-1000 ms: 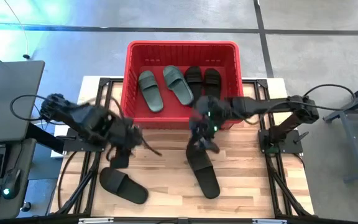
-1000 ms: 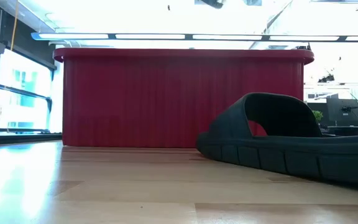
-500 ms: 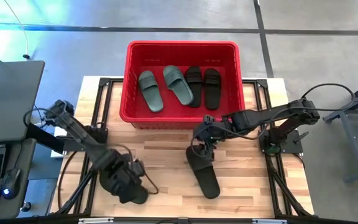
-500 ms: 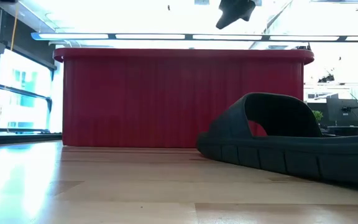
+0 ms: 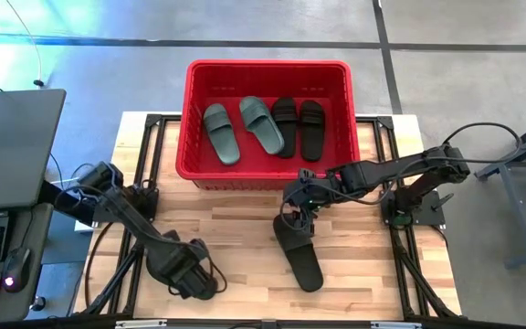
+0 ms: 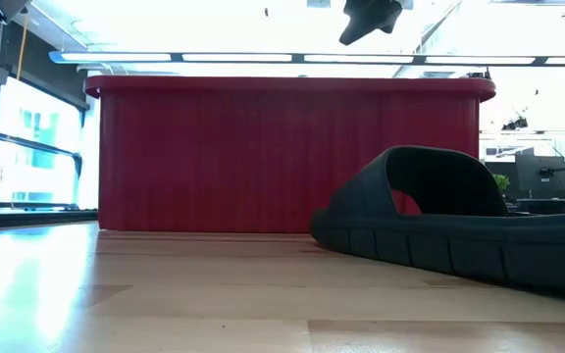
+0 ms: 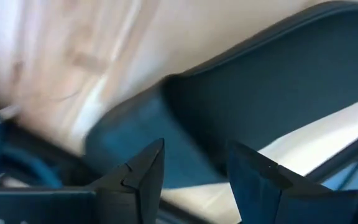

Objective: Pick and place slides into bin
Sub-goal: Put the black slide into the red bin

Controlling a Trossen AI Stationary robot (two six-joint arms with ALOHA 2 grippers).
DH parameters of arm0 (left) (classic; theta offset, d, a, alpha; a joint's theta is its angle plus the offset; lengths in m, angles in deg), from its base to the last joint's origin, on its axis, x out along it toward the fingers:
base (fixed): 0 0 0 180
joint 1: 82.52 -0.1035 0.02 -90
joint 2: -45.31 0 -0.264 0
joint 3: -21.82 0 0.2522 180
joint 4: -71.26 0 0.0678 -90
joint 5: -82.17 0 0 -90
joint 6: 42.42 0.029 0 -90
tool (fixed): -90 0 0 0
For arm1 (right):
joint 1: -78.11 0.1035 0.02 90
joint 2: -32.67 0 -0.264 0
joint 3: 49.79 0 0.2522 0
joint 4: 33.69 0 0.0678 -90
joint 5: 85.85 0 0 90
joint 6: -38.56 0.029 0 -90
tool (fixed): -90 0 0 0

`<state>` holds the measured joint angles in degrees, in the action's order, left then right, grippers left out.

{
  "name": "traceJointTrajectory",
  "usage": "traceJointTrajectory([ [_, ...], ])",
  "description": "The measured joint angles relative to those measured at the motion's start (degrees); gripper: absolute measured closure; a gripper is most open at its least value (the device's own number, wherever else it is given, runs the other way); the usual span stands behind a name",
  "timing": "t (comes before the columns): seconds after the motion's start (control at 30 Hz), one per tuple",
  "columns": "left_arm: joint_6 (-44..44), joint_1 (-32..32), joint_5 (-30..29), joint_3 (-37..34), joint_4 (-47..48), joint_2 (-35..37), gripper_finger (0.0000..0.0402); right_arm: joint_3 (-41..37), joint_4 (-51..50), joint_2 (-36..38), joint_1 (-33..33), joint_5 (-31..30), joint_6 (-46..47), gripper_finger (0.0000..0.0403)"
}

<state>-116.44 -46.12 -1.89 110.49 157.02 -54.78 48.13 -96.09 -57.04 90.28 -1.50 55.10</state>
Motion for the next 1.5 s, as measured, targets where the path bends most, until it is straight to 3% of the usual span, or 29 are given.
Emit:
traceJointTrajectory([
  [0.2,-3.7,0.0,0.2,0.0,-0.7,-3.1,0.0245,0.0,0.0,0.0,0.0,0.0,0.0,0.0203],
  [0.43,-4.4,0.0,5.4,0.0,4.0,-6.0,0.0245,0.0,0.0,0.0,0.0,0.0,0.0,0.0203],
  [0.93,-7.4,0.0,3.7,0.0,-1.2,-6.1,0.0245,0.0,0.0,0.0,-0.2,0.0,-0.1,0.0203],
  [1.1,-7.1,0.0,4.4,0.0,6.1,-8.4,0.0245,0.0,0.0,0.0,-0.2,0.0,-0.1,0.0203],
  [1.5,-7.5,0.0,3.9,0.4,13.6,-8.5,0.0245,0.0,0.5,0.0,-0.2,0.3,-0.1,0.0203],
])
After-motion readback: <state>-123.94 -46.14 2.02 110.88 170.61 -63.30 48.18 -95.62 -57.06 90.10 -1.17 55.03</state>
